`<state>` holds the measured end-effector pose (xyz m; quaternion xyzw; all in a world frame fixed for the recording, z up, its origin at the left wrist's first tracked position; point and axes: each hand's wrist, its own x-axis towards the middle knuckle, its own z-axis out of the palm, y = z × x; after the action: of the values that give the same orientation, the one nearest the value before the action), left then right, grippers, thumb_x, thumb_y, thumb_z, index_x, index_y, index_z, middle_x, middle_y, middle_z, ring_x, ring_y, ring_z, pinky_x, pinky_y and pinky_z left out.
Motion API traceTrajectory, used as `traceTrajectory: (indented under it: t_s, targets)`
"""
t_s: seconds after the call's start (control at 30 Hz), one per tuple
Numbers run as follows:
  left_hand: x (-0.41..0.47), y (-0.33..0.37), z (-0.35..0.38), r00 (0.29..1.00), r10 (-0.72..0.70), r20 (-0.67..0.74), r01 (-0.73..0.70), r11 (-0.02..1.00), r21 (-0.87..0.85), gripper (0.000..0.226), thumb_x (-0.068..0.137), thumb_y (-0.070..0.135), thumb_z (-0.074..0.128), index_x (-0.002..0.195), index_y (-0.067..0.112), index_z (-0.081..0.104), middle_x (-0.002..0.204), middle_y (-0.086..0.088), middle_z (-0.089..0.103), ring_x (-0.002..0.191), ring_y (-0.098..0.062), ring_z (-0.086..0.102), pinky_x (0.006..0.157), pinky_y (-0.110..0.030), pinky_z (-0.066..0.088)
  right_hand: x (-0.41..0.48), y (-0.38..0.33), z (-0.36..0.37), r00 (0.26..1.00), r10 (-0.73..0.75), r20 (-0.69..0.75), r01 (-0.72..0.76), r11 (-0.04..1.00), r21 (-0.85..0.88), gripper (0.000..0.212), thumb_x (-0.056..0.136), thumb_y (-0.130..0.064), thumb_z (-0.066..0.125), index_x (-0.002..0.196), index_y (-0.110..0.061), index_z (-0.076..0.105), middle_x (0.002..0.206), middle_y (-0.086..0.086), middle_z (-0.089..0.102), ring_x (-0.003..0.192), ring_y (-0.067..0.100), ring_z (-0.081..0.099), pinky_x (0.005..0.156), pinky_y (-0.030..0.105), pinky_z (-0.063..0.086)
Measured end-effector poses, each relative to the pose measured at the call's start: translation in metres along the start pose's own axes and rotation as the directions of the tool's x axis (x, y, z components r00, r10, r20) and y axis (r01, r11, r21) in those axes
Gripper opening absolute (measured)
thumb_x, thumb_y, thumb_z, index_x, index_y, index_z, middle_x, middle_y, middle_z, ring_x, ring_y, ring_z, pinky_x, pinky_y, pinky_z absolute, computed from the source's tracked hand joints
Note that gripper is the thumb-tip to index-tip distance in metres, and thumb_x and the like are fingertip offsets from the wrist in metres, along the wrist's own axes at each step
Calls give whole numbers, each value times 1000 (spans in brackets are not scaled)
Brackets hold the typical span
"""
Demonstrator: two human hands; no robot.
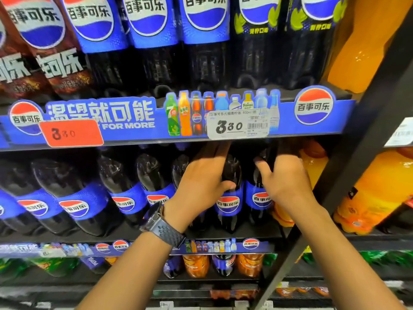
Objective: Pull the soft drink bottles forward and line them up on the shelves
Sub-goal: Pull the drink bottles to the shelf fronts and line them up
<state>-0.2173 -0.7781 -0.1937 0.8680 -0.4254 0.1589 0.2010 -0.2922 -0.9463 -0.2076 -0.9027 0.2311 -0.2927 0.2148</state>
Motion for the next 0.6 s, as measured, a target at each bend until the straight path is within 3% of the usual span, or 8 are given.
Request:
traceTrajectory:
  t_s: [0.1,0.33,0.43,0.6]
  targets:
    - [1,2,3,999,-22,-26,23,999,37,108,64,39,84,148,26,17,135,-8,47,107,-35,55,74,-35,49,-4,0,-3,996,-88,-1,87,986,-143,41,91,-45,53,66,-13,45,62,5,45,72,36,54,74,38,40]
    - [0,1,7,999,8,-53,-1,992,124,107,64,40,83,148,22,19,127,-8,54,101,-33,59,67,-33,50,-6,-6,-6,995,-97,-31,83,950,-301,55,90,-53,47,50,-19,29,46,-2,34,51,24,41,63,31,31]
    - [0,3,6,999,14,-33,-7,983,181,109,66,43,81,150,22,14,137,-8,48,108,-32,57,71,-36,51,-10,-5,-5,993,-98,-64,77,960,-268,52,90,-52,50,55,-14,40,51,3,41,55,25,42,65,35,38]
    - [-14,10,0,998,-1,-56,11,982,186,92,77,44,73,148,18,21,124,-9,56,102,-31,57,80,-39,51,-21,-9,-9,986,-102,-130,76,978,-197,41,88,-48,53,76,-10,45,73,10,49,73,27,45,66,35,40]
